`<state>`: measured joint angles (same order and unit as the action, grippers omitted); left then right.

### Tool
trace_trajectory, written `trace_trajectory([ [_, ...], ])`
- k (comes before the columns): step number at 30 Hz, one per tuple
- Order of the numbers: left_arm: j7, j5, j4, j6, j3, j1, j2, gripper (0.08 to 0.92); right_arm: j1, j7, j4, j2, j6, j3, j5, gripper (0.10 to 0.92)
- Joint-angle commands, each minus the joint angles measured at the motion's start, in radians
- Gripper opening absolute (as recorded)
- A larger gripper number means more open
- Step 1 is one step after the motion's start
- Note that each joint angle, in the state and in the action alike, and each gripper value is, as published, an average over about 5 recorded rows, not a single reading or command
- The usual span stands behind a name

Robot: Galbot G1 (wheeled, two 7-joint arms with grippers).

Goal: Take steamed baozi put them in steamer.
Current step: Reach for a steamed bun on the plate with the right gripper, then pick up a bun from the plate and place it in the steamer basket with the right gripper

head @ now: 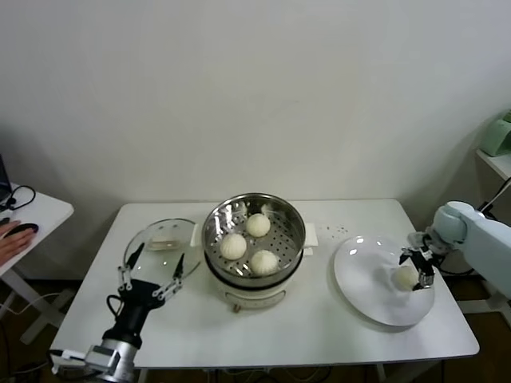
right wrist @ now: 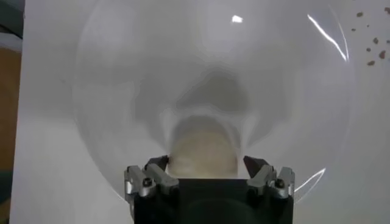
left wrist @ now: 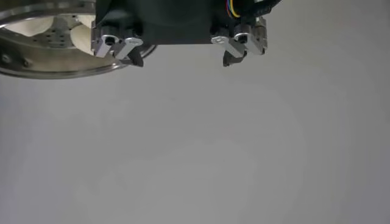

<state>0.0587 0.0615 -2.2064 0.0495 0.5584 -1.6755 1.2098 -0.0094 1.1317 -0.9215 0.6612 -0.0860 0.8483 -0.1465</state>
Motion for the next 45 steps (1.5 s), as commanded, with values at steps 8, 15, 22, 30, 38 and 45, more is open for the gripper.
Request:
trace_trajectory([
  [8, 0.001, -0.002, -0.002, -0.003, -0.002, 0.001, -0.005, 0.823, -0.012, 0.006, 0.026, 0.013, -0.014, -0.027, -0.008, 0.651],
  [15, 0.001, -0.007, -0.006, -0.002, -0.002, -0.005, -0.007, 0.823, 0.044, 0.003, 0.004, -0.015, 0.039, 0.032, 0.153, 0.537],
  [22, 0.001, -0.012, -0.005, -0.001, -0.006, -0.002, -0.005, 0.823, 0.238, 0.008, -0.032, -0.038, 0.094, 0.189, 0.313, 0.572],
  [30, 0.0, -0.015, 0.004, 0.001, -0.01, 0.01, -0.011, 0.823, 0.66, 0.008, -0.061, 0.064, 0.166, 0.578, 0.635, 0.566],
  [38, -0.003, -0.026, 0.011, 0.003, -0.027, 0.032, -0.02, 0.823, 0.884, -0.004, -0.06, 0.262, 0.226, 0.803, 0.908, 0.56],
  [45, -0.005, -0.039, 0.016, 0.007, -0.043, 0.045, -0.023, 0.823, 0.889, -0.059, -0.091, 0.404, 0.279, 0.84, 1.056, 0.552],
])
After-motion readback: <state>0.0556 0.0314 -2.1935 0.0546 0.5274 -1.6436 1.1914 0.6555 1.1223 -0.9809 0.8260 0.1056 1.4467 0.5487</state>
